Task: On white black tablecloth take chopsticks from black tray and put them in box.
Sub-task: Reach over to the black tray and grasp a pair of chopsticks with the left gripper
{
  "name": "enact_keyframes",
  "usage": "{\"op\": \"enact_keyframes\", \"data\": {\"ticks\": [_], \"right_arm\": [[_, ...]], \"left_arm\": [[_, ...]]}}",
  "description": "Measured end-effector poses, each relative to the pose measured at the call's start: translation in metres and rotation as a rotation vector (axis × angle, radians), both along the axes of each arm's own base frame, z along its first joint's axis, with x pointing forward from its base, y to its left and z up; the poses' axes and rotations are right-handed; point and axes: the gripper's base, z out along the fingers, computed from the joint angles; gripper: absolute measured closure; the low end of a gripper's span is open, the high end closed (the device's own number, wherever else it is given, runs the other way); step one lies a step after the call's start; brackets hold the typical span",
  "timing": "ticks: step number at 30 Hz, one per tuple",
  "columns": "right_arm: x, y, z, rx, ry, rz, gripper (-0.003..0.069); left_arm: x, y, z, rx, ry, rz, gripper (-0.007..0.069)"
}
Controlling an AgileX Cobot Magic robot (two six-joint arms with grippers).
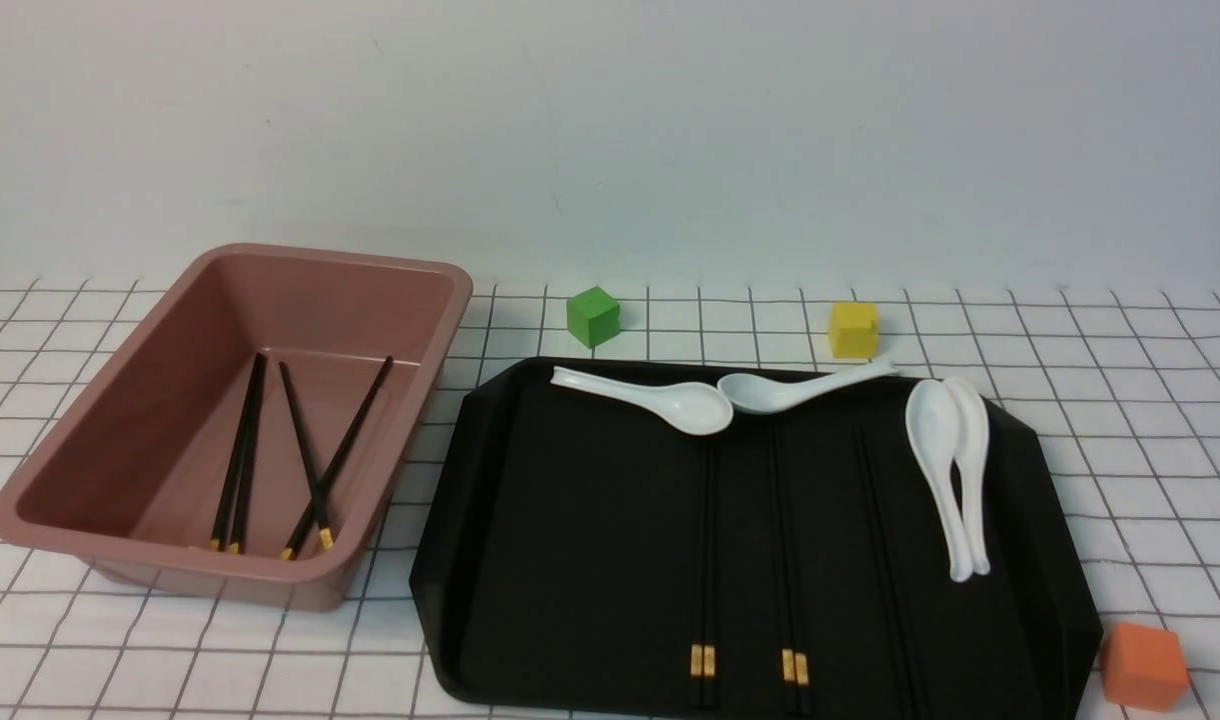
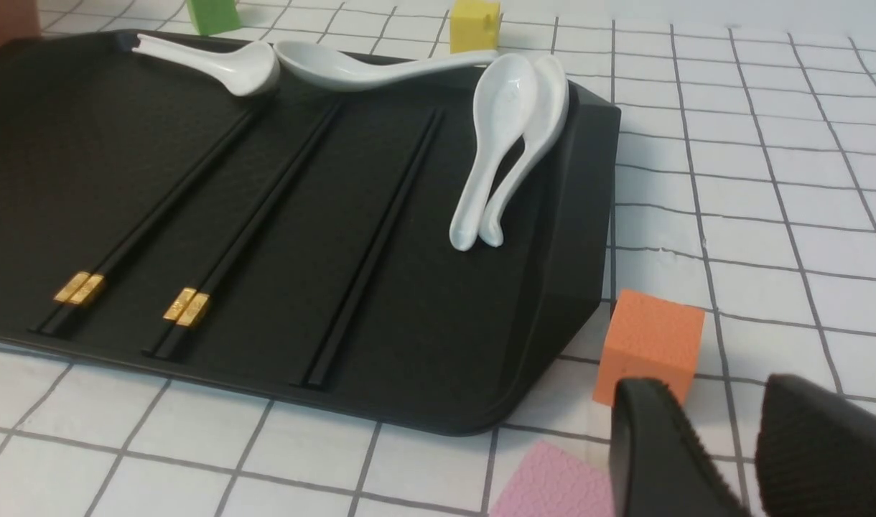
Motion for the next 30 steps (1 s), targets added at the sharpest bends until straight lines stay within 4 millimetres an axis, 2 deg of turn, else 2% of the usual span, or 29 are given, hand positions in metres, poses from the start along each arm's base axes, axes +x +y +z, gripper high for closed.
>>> {"op": "enact_keyframes", "data": {"ticks": [3, 6, 7, 10, 12, 15, 23, 26, 27, 30], "right_arm": [[0.0, 0.0, 0.0, 0.0, 0.0, 0.0, 0.0419], [0.0, 0.0, 0.0, 0.0, 0.0, 0.0, 0.0419], [0.0, 0.0, 0.0, 0.0, 0.0, 0.0, 0.0419], [0.0, 0.0, 0.0, 0.0, 0.0, 0.0, 0.0419], [0.0, 0.0, 0.0, 0.0, 0.0, 0.0, 0.0419], [0.0, 0.0, 0.0, 0.0, 0.0, 0.0, 0.0419], [0.0, 0.0, 0.0, 0.0, 0.0, 0.0, 0.0419], [0.0, 0.0, 0.0, 0.0, 0.0, 0.0, 0.0419], [0.0, 0.0, 0.0, 0.0, 0.0, 0.0, 0.0419], [0.0, 0.0, 0.0, 0.0, 0.0, 0.0, 0.0419]], "left_arm": [[0.0, 0.0, 0.0, -0.01, -0.002, 0.001, 0.0509], [0.0, -0.004, 0.0, -0.205, 0.018, 0.02, 0.0506], [-0.001, -0.008, 0.001, -0.4, 0.041, 0.034, 0.0504], [-0.002, -0.016, 0.004, -0.799, 0.101, 0.068, 0.0501], [-0.003, -0.023, 0.009, -1.214, 0.18, 0.102, 0.05], [-0.003, -0.026, 0.014, -1.442, 0.221, 0.109, 0.0496], [-0.001, -0.023, 0.018, -1.512, 0.173, 0.121, 0.0493], [0.0, -0.018, 0.026, -1.507, 0.077, 0.116, 0.0493], [-0.001, -0.018, 0.035, -1.447, 0.033, 0.083, 0.0495], [-0.011, -0.018, 0.085, -1.253, -0.123, -0.06, 0.0546]]}}
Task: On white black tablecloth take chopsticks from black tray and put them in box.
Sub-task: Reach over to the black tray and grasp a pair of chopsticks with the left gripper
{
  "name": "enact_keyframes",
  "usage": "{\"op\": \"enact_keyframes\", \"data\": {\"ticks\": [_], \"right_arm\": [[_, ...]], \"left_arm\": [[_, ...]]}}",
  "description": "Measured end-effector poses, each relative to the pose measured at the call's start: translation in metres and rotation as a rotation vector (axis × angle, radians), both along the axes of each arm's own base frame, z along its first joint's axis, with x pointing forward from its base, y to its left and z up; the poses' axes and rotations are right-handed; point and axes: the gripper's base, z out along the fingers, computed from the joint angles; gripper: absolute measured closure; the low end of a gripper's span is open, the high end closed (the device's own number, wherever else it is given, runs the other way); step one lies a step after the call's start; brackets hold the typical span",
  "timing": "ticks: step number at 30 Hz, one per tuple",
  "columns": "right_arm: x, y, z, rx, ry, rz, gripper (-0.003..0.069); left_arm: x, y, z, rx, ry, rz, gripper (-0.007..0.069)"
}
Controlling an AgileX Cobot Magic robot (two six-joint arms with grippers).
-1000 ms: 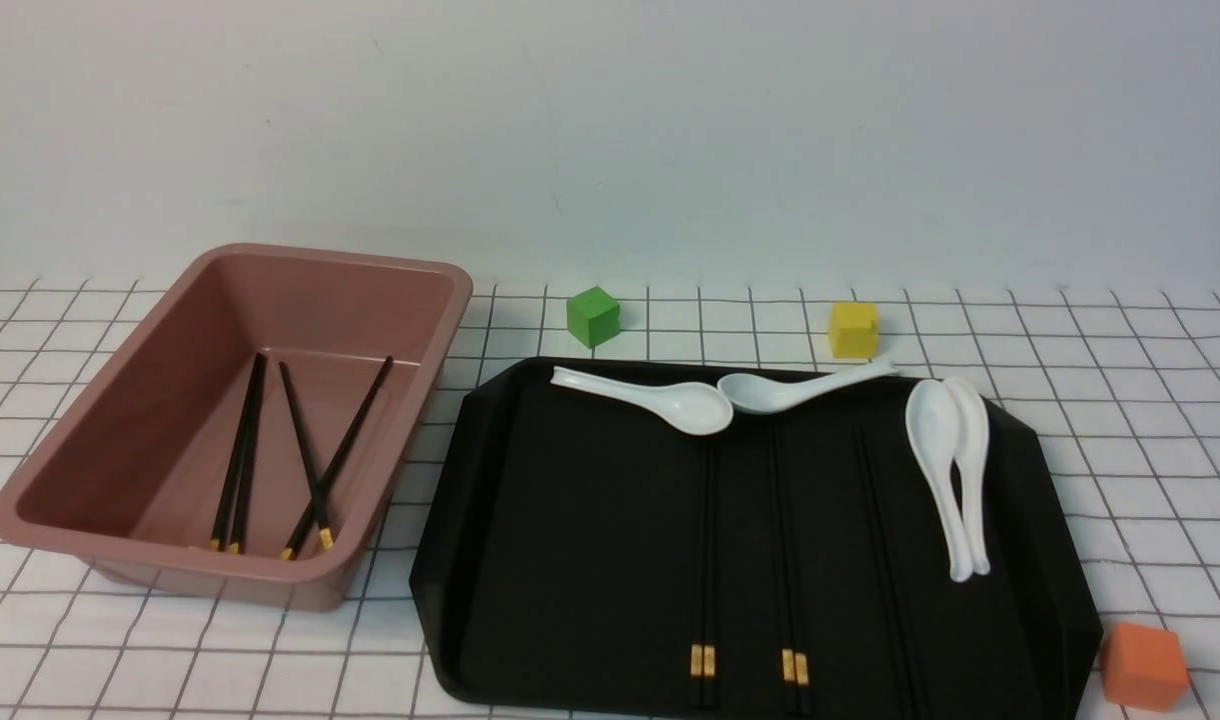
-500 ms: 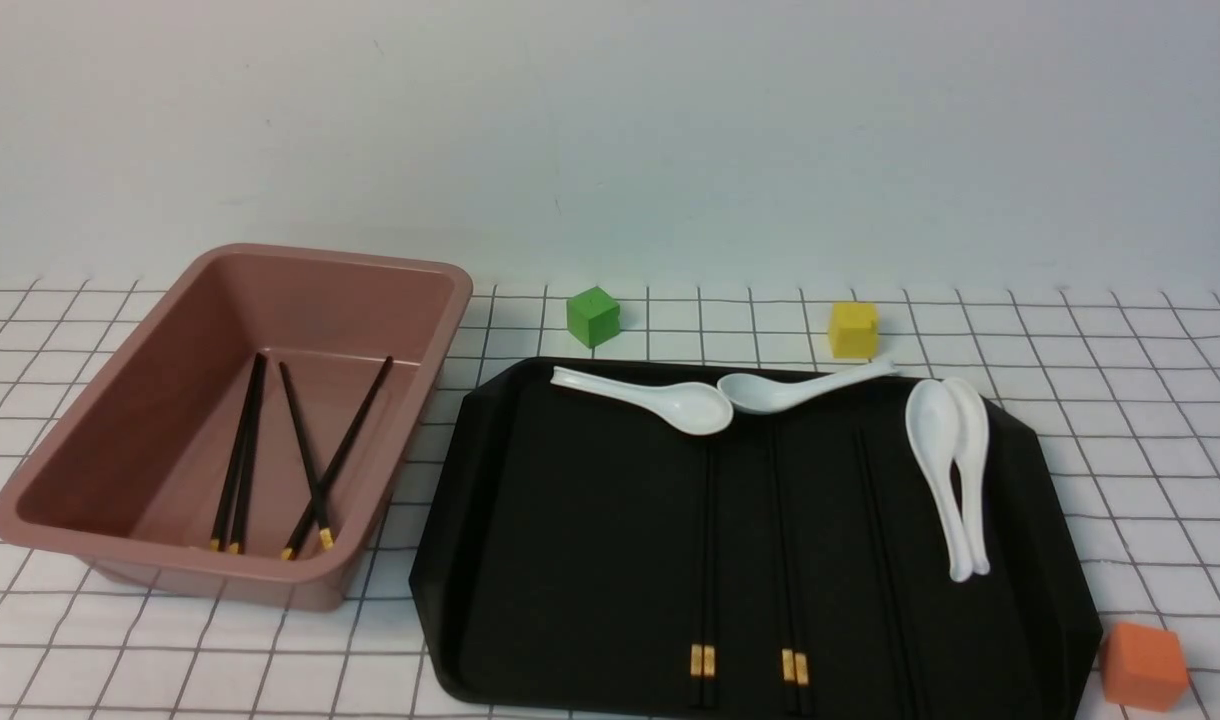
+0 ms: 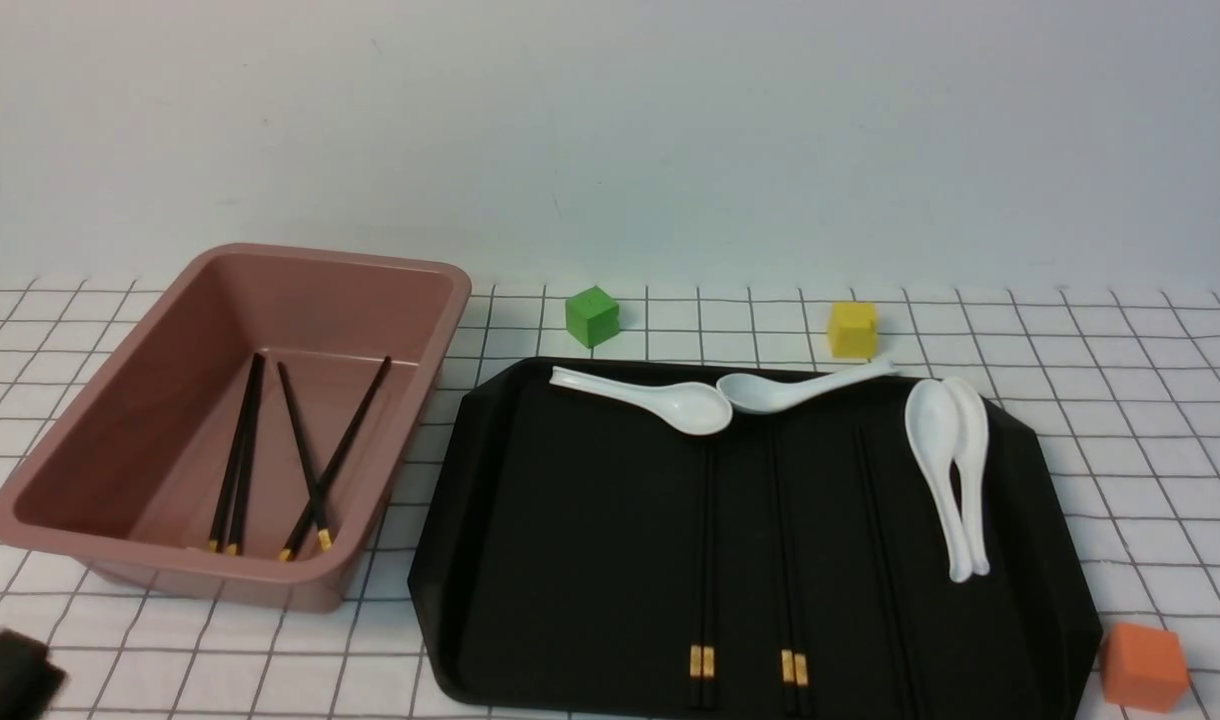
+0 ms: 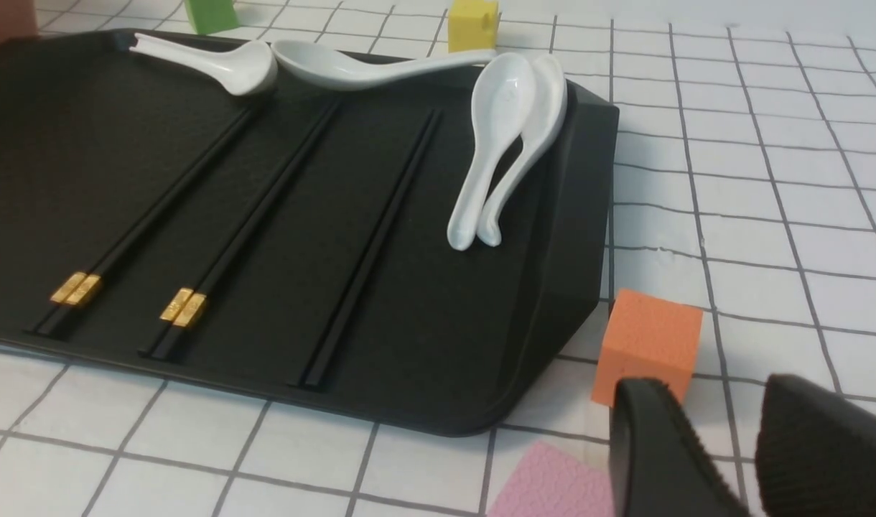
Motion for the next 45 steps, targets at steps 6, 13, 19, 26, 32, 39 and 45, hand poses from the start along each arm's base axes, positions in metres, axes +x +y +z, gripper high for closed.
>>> {"op": "enact_keyframes", "data": {"ticks": [6, 13, 19, 26, 32, 39, 45], "right_arm": [[0.0, 0.0, 0.0, 0.0, 0.0, 0.0, 0.0419], [0.0, 0.0, 0.0, 0.0, 0.0, 0.0, 0.0419], [0.0, 0.0, 0.0, 0.0, 0.0, 0.0, 0.0419], [0.0, 0.0, 0.0, 0.0, 0.0, 0.0, 0.0419], [0.0, 0.0, 0.0, 0.0, 0.0, 0.0, 0.0419], [0.0, 0.0, 0.0, 0.0, 0.0, 0.0, 0.0419], [0.0, 0.0, 0.0, 0.0, 0.0, 0.0, 0.0419]], "left_arm": [[0.008, -0.018, 0.067, 0.425, 0.08, -0.208, 0.0637], [0.071, -0.017, 0.052, 0.862, 0.816, -0.573, 0.0637], [0.103, -0.037, 0.045, 0.859, 0.899, -0.669, 0.0637], [0.129, -0.093, 0.03, 0.929, 0.899, -0.734, 0.0637], [0.158, -0.151, 0.021, 1.059, 0.883, -0.751, 0.0629], [0.196, -0.217, -0.002, 1.208, 0.861, -0.795, 0.0459], [0.239, -0.263, -0.027, 1.314, 0.798, -0.811, 0.0263]]}}
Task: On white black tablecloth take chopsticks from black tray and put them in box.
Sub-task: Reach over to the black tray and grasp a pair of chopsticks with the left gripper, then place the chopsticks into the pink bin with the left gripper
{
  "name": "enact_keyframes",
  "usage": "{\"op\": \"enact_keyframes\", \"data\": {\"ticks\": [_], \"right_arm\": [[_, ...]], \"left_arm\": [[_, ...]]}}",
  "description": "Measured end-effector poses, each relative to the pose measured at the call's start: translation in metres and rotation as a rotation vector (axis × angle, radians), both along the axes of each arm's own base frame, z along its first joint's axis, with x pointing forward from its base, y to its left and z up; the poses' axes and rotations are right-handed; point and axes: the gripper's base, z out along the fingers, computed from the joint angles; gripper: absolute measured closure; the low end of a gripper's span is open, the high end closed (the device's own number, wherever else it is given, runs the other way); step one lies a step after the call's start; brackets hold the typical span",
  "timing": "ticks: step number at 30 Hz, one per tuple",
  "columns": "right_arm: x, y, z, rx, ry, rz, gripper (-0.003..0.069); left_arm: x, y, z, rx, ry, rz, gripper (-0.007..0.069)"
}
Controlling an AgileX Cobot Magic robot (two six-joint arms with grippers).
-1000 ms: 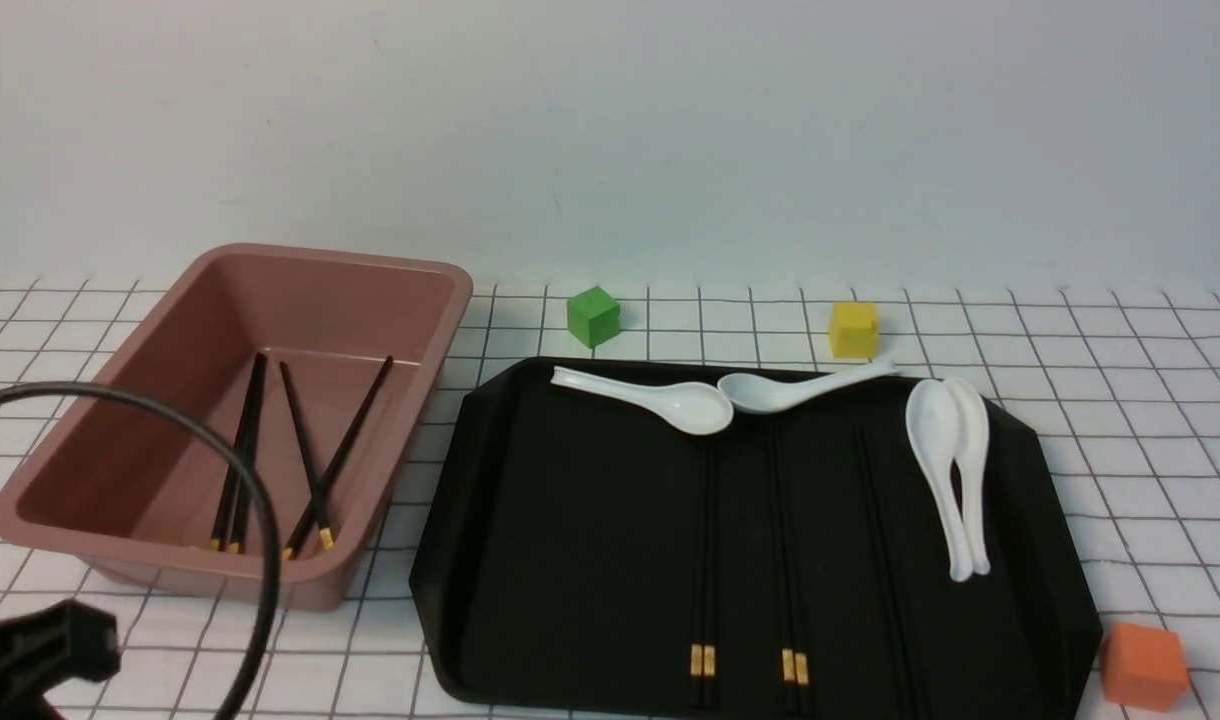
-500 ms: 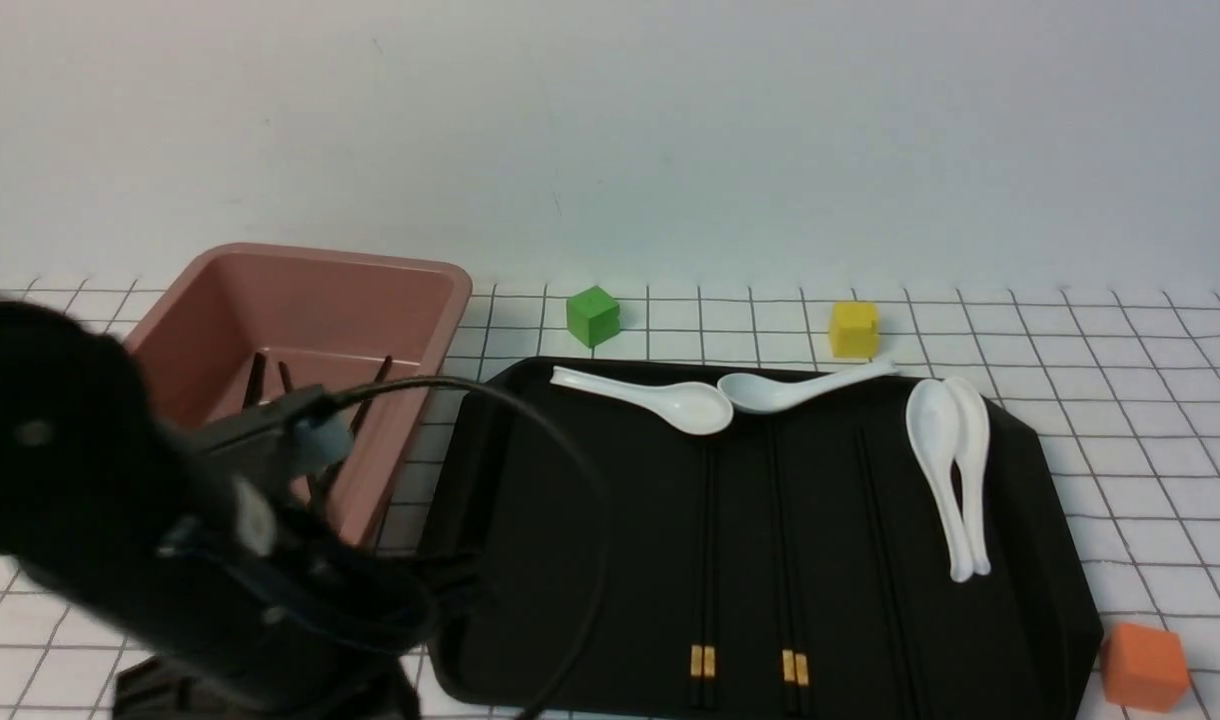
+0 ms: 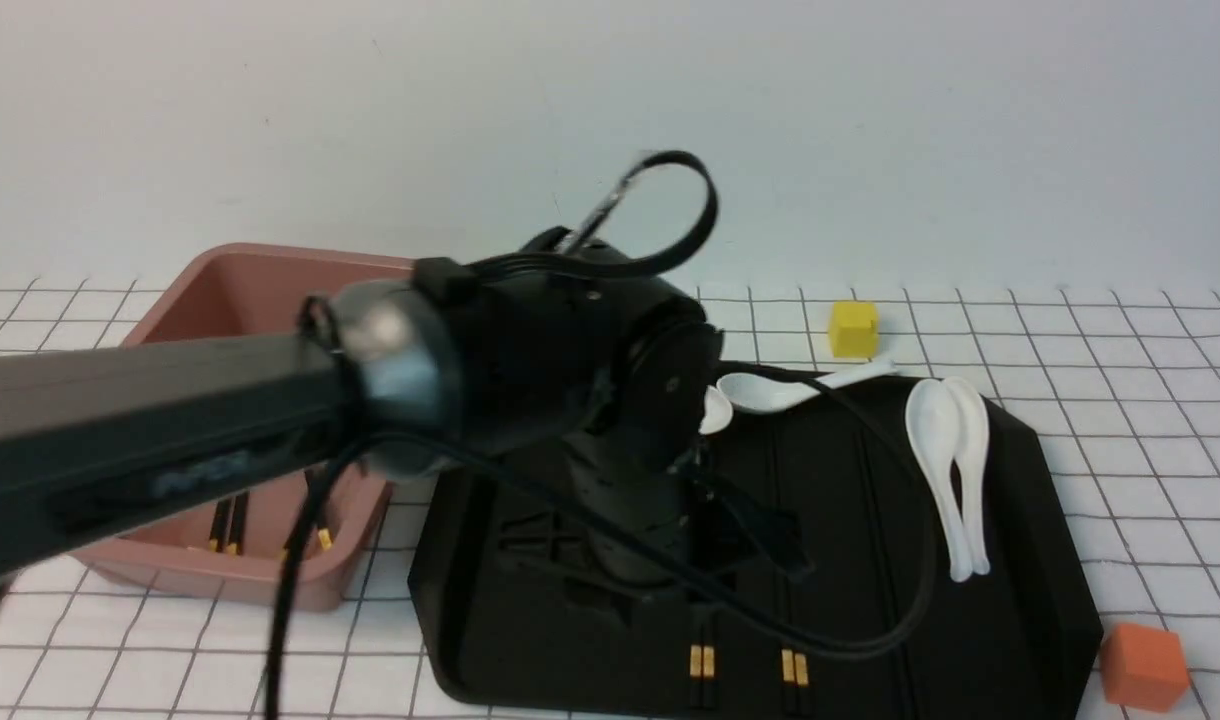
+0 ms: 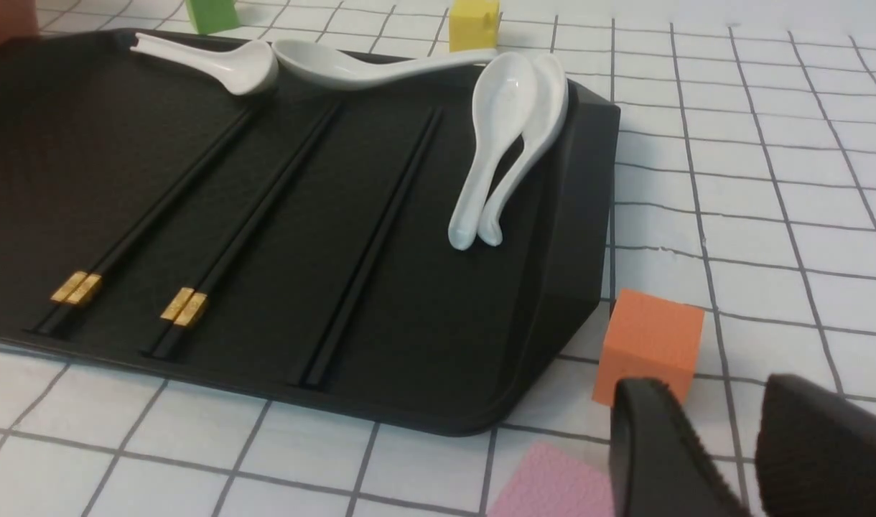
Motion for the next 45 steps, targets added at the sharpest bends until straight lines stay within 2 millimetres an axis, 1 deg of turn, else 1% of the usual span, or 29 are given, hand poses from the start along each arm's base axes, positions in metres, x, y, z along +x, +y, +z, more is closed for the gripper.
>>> {"op": "enact_keyframes", "data": {"ticks": [1, 4, 5, 8, 9, 10, 16, 19, 21, 23, 24, 25, 27, 29, 32, 34, 36, 38, 40, 41, 42, 45], "right_arm": [[0.0, 0.0, 0.0, 0.0, 0.0, 0.0, 0.0419], [0.0, 0.0, 0.0, 0.0, 0.0, 0.0, 0.0419], [0.0, 0.0, 0.0, 0.0, 0.0, 0.0, 0.0419], [0.0, 0.0, 0.0, 0.0, 0.0, 0.0, 0.0419], [0.0, 0.0, 0.0, 0.0, 0.0, 0.0, 0.0419], [0.0, 0.0, 0.0, 0.0, 0.0, 0.0, 0.0419], [0.0, 0.0, 0.0, 0.0, 0.0, 0.0, 0.0419], [0.0, 0.0, 0.0, 0.0, 0.0, 0.0, 0.0419], [0.0, 0.0, 0.0, 0.0, 0.0, 0.0, 0.0419], [0.0, 0.0, 0.0, 0.0, 0.0, 0.0, 0.0419], [0.0, 0.0, 0.0, 0.0, 0.0, 0.0, 0.0419], [0.0, 0.0, 0.0, 0.0, 0.0, 0.0, 0.0419], [0.0, 0.0, 0.0, 0.0, 0.0, 0.0, 0.0419], [0.0, 0.0, 0.0, 0.0, 0.0, 0.0, 0.0419], [0.0, 0.0, 0.0, 0.0, 0.0, 0.0, 0.0419], [0.0, 0.0, 0.0, 0.0, 0.0, 0.0, 0.0419], [0.0, 0.0, 0.0, 0.0, 0.0, 0.0, 0.0419], [0.0, 0.0, 0.0, 0.0, 0.0, 0.0, 0.0419], [0.0, 0.0, 0.0, 0.0, 0.0, 0.0, 0.0419], [0.0, 0.0, 0.0, 0.0, 0.0, 0.0, 0.0419], [0.0, 0.0, 0.0, 0.0, 0.0, 0.0, 0.0419], [0.0, 0.0, 0.0, 0.0, 0.0, 0.0, 0.0419]], "left_arm": [[0.005, -0.005, -0.001, -0.001, -0.009, -0.013, 0.0251], [0.018, -0.022, -0.017, 0.017, -0.013, -0.055, 0.0234], [0.019, -0.024, -0.017, 0.017, -0.017, -0.057, 0.0234], [0.026, -0.037, -0.035, 0.063, -0.015, -0.089, 0.0233], [0.027, -0.037, -0.037, 0.068, -0.013, -0.09, 0.0232], [0.03, -0.04, -0.044, 0.087, -0.007, -0.094, 0.0231], [0.035, -0.043, -0.068, 0.129, 0.018, -0.1, 0.0232], [0.035, -0.044, -0.072, 0.128, 0.023, -0.099, 0.0232], [0.036, -0.045, -0.074, 0.125, 0.026, -0.098, 0.0248], [0.036, -0.047, -0.076, 0.12, 0.035, -0.091, 0.0303], [0.036, -0.047, -0.075, 0.12, 0.035, -0.09, 0.0317], [0.036, -0.047, -0.075, 0.117, 0.041, -0.078, 0.039], [0.035, -0.047, -0.075, 0.118, 0.051, -0.064, 0.049], [0.035, -0.047, -0.075, 0.121, 0.053, -0.061, 0.0513], [0.034, -0.045, -0.07, 0.142, 0.065, -0.057, 0.0501], [0.033, -0.042, -0.063, 0.158, 0.068, -0.047, 0.0501], [0.029, -0.036, -0.035, 0.171, 0.075, -0.029, 0.0501], [0.027, -0.034, -0.005, 0.138, 0.043, -0.024, 0.0501], [0.024, -0.029, 0.036, 0.075, -0.025, -0.031, 0.0501], [0.022, -0.026, 0.054, 0.048, -0.059, -0.039, 0.0501], [0.019, -0.018, 0.076, 0.016, -0.099, -0.049, 0.0501], [0.017, 0.006, 0.115, -0.027, -0.165, -0.045, 0.0501]]}}
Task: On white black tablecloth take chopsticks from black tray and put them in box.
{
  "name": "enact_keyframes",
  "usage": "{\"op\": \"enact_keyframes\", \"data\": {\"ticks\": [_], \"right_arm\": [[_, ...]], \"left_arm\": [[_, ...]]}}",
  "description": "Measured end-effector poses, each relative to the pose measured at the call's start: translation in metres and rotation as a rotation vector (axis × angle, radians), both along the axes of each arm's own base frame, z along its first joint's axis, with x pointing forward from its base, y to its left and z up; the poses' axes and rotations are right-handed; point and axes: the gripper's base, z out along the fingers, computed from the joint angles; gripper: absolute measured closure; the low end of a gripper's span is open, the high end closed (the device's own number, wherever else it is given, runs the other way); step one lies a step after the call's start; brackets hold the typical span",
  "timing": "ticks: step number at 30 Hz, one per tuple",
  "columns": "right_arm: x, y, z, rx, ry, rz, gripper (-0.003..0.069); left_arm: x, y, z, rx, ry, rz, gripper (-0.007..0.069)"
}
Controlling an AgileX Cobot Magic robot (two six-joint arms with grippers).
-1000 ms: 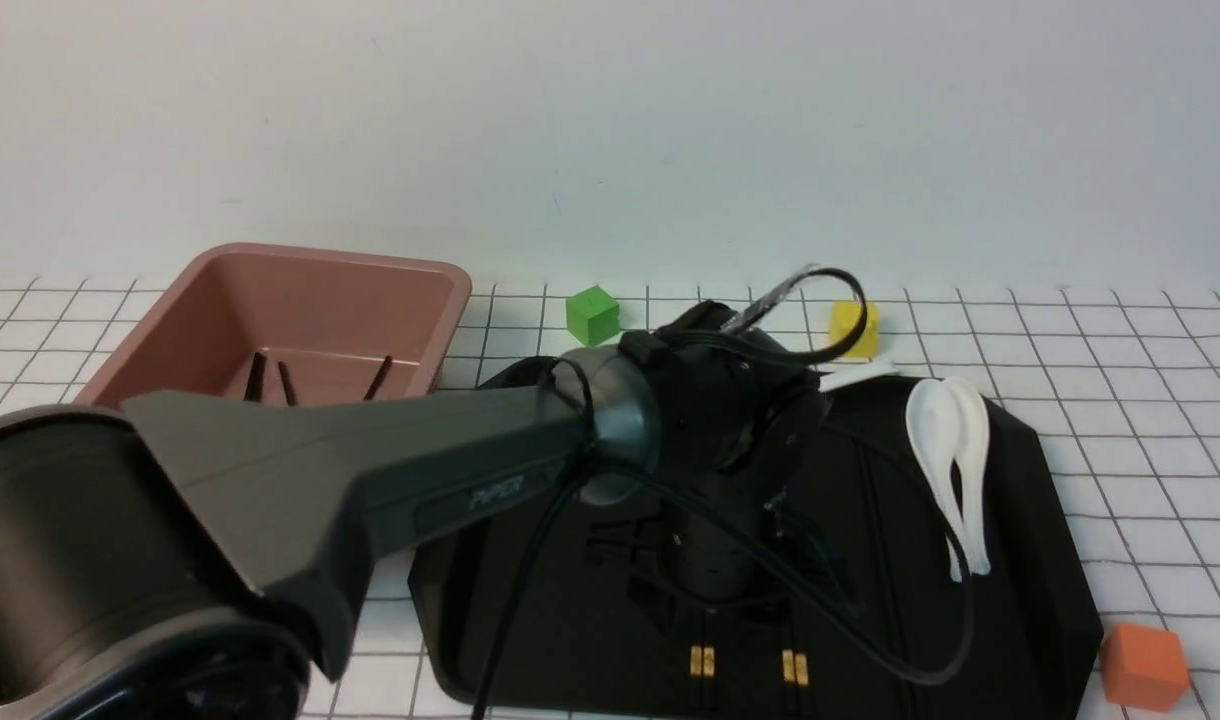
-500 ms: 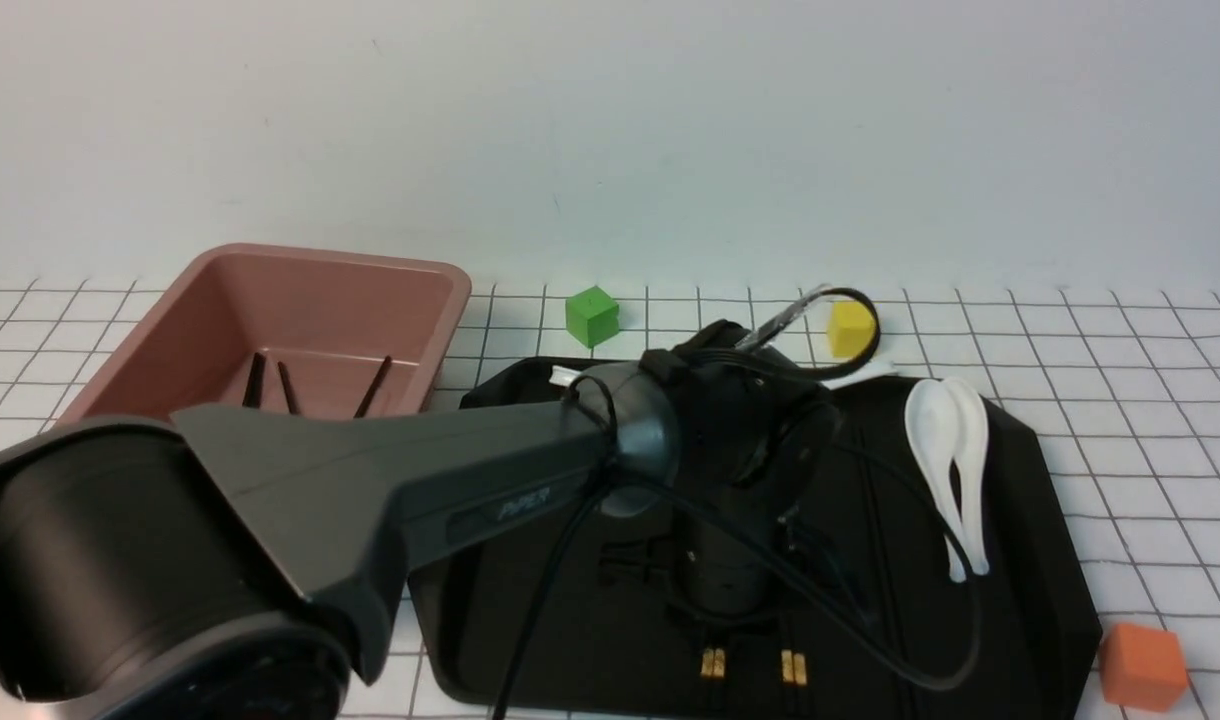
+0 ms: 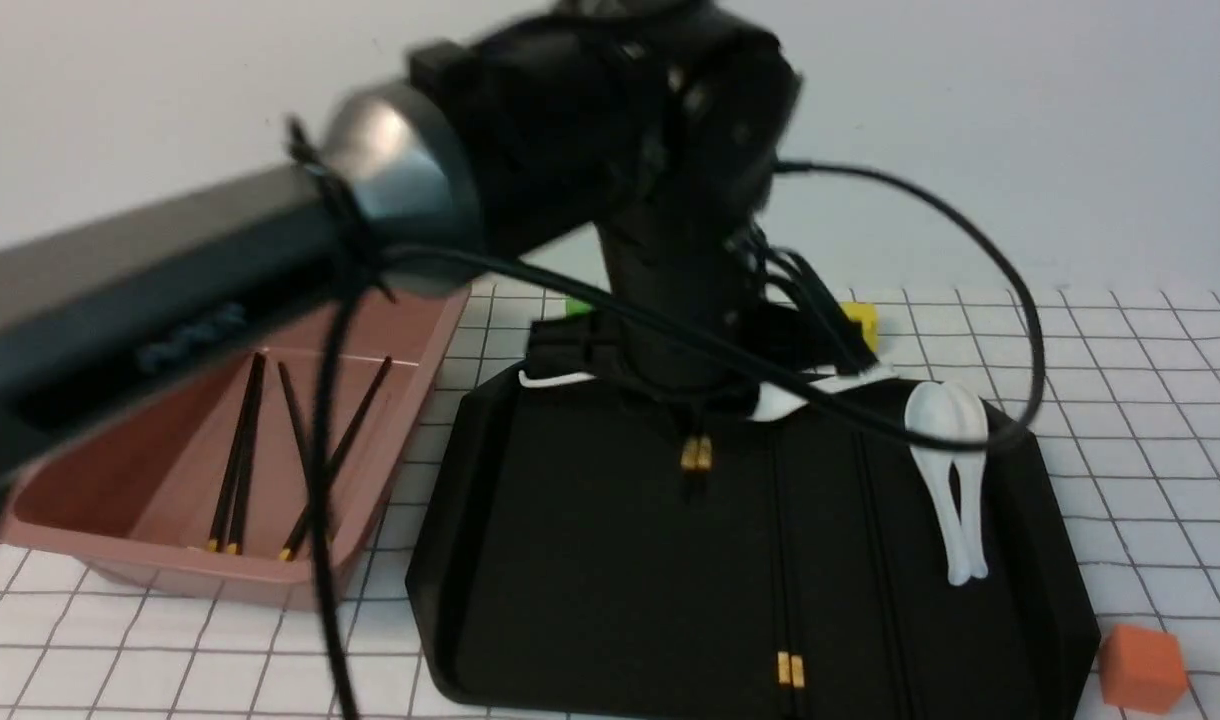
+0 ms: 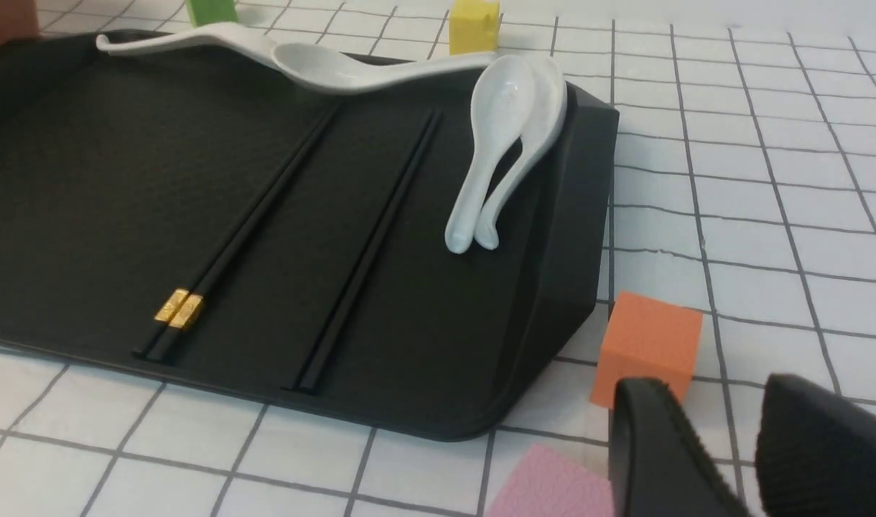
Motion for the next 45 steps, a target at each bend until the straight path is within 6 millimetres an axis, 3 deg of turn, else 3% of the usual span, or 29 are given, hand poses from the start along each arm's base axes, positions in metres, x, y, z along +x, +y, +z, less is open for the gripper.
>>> {"op": "enact_keyframes", "data": {"ticks": [2, 4, 7, 11, 18, 21, 28, 31, 33, 37, 40, 41, 45], "right_arm": [[0.0, 0.0, 0.0, 0.0, 0.0, 0.0, 0.0419], [0.0, 0.0, 0.0, 0.0, 0.0, 0.0, 0.0419], [0.0, 0.0, 0.0, 0.0, 0.0, 0.0, 0.0419], [0.0, 0.0, 0.0, 0.0, 0.0, 0.0, 0.0419], [0.0, 0.0, 0.0, 0.0, 0.0, 0.0, 0.0419], [0.0, 0.0, 0.0, 0.0, 0.0, 0.0, 0.0419], [0.0, 0.0, 0.0, 0.0, 0.0, 0.0, 0.0419], [0.0, 0.0, 0.0, 0.0, 0.0, 0.0, 0.0419], [0.0, 0.0, 0.0, 0.0, 0.0, 0.0, 0.0419], [0.0, 0.0, 0.0, 0.0, 0.0, 0.0, 0.0419], [0.0, 0.0, 0.0, 0.0, 0.0, 0.0, 0.0419], [0.0, 0.0, 0.0, 0.0, 0.0, 0.0, 0.0419], [0.0, 0.0, 0.0, 0.0, 0.0, 0.0, 0.0419]], "left_arm": [[0.004, 0.034, 0.027, -0.028, -0.052, 0.041, 0.0501], [0.008, 0.063, 0.038, -0.024, -0.074, 0.081, 0.0501], [0.015, 0.106, 0.039, 0.015, -0.073, 0.149, 0.0501], [0.029, 0.162, 0.012, 0.102, 0.008, 0.258, 0.0501], [0.054, 0.222, -0.044, 0.164, 0.079, 0.368, 0.0501], [0.067, 0.23, -0.06, 0.18, 0.08, 0.353, 0.0496], [0.091, 0.227, -0.122, 0.231, 0.192, 0.275, 0.0358], [0.09, 0.227, -0.129, 0.241, 0.231, 0.261, 0.035], [0.086, 0.228, -0.122, 0.244, 0.241, 0.256, 0.0384], [0.073, 0.23, -0.087, 0.234, 0.17, 0.263, 0.0505], [0.043, 0.235, -0.032, 0.185, 0.008, 0.278, 0.0638], [0.038, 0.235, -0.029, 0.173, -0.009, 0.279, 0.0637], [-0.014, 0.238, -0.008, 0.056, -0.176, 0.281, 0.0637]]}}
